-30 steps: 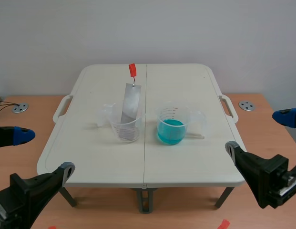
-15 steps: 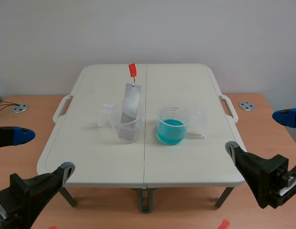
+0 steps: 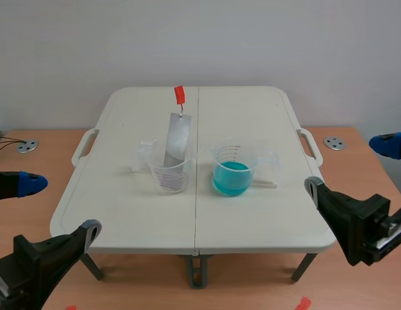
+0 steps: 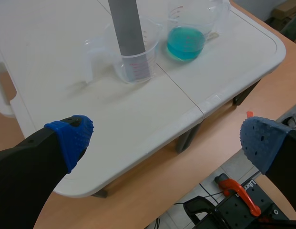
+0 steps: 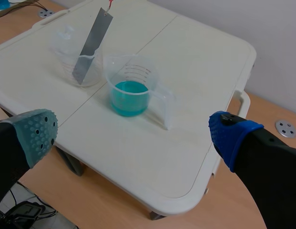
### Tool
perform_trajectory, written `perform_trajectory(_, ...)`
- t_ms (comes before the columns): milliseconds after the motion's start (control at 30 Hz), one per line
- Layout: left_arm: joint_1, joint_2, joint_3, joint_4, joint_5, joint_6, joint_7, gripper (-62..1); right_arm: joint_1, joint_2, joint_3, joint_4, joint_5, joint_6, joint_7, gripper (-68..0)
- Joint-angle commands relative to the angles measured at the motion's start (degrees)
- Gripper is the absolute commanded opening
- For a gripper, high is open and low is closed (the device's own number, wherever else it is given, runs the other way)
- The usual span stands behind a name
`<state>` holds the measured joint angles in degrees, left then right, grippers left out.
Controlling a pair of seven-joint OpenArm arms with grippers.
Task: Hold the metal plate by the orange handle, dip it into the blue solution, take it out and point at it, then put the plate back in the beaker on the left.
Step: 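Lift the metal plate out of the left beaker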
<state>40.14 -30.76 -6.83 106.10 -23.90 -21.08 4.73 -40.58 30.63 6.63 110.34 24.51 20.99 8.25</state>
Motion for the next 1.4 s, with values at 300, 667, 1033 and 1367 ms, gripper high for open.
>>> perform_trajectory(300,0.0,0.2,-0.3,0.6,1.2,-0.1,-0.2,-59.1,6.2,-1.6,0.4,-1.0,3.0,1.2,-1.5,-1.2)
perform_trajectory(667,11.5,-0.9,-0.3,-0.4,9.5,1.7,0.3,-59.1,16.7,-3.2,-4.0,-6.7,2.8,1.4,-2.2,-1.2)
perform_trajectory(1033,19.7,-0.7,0.5,-13.8,10.5,1.6,-1.0,-59.1,28.6,-4.0,-12.6,-10.1,3.2,1.7,-4.1,-1.2)
perform_trajectory(1367,19.6,-0.7,7.8,-29.0,15.9,1.6,-10.7,-59.1,39.3,-9.7,-18.3,-19.8,3.2,1.8,-6.7,-1.2)
